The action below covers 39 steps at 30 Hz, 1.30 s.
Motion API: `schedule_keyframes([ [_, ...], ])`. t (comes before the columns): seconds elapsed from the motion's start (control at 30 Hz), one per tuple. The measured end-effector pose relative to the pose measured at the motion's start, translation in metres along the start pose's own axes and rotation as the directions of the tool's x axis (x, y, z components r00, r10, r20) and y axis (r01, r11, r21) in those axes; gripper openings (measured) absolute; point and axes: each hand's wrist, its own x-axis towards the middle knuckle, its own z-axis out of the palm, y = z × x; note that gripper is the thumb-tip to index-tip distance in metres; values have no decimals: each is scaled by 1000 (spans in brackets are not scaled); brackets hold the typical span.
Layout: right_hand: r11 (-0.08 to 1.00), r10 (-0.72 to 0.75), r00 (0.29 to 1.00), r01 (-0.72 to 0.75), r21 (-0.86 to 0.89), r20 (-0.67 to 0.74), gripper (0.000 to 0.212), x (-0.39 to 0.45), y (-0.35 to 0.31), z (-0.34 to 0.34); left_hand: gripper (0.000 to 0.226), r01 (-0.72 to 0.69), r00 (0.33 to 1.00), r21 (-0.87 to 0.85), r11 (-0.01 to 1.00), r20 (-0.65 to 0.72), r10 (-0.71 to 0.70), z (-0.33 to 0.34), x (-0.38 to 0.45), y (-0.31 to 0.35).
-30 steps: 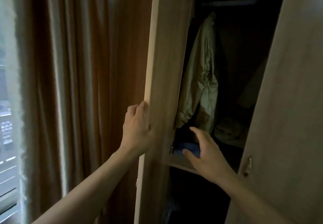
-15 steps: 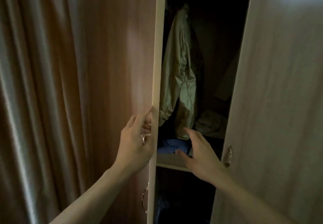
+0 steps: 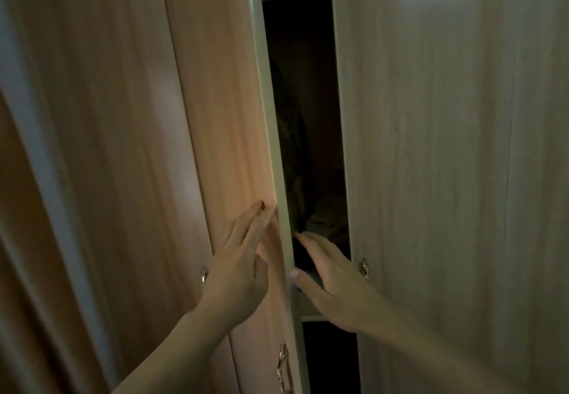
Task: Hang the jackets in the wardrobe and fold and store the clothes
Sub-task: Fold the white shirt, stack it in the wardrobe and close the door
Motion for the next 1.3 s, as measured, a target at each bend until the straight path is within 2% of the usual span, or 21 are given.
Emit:
schedule_keyframes([
  [0.07, 999, 29, 999, -28, -44, 37, 78, 2, 13, -3, 84, -21, 999, 60, 998, 48, 18, 18, 11, 0],
  [0.27, 992, 88, 996, -89, -87, -16, 91, 20, 64, -20, 81, -35, 995, 148, 988, 100, 21, 62, 46, 0],
  [0.43, 992, 105, 993, -108, -71, -47, 84, 33, 91, -30, 85, -23, 994, 178, 984, 110, 4, 94, 68, 0],
  [0.63, 983, 147, 987, -153, -99, -68, 86, 45, 112, -33, 99, -86, 995, 285, 955, 76, 67, 123, 83, -10],
  [0.8, 957, 129, 988, -146, -251, -83, 86, 58, 125, -38, 101, -193, 981, 324, 926, 87, 174, 138, 94, -20],
  [0.97, 931, 137, 986, -162, -326, -97, 91, 67, 123, -48, 101, -223, 975, 339, 914, 58, 216, 150, 106, -22],
  [1.2, 908, 177, 979, -201, -368, -99, 78, 74, 133, -53, 108, -212, 977, 336, 918, 78, 197, 176, 121, -29],
  [1.3, 895, 192, 976, -218, -389, -106, 74, 77, 139, -52, 122, -208, 978, 360, 909, 100, 184, 190, 126, -31],
])
